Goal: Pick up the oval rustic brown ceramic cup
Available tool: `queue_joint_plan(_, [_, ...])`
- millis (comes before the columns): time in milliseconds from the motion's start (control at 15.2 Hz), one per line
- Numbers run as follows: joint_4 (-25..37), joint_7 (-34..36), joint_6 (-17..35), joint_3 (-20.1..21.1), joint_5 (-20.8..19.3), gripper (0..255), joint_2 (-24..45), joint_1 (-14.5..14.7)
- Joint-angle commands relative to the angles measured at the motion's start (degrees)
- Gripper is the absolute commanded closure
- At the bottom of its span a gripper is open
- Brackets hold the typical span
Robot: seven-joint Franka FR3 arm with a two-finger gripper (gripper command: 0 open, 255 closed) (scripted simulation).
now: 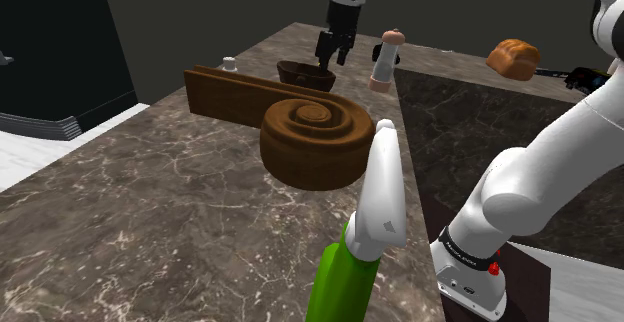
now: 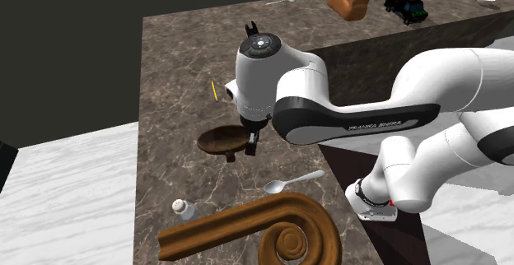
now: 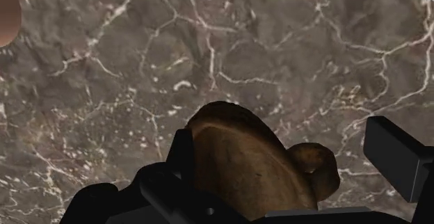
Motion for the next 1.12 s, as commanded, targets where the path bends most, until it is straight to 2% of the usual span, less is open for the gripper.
queue_joint_plan(0, [3.6,0.6,0.2,0.8,-0.6,0,4.0,0.4])
queue_joint_plan(330, [15.2,2.3,-0.8,2.7,-2.7,0,15.2,1.8])
queue_joint_plan(792, [9.4,2.6,4.6,2.7,-2.7,0,14.8,1.8])
queue_joint_plan(990, [9.0,2.7,5.1,2.7,-2.7,0,14.8,1.8])
queue_joint_plan(1056, [9.0,2.7,5.0,2.7,-2.7,255,14.8,1.8])
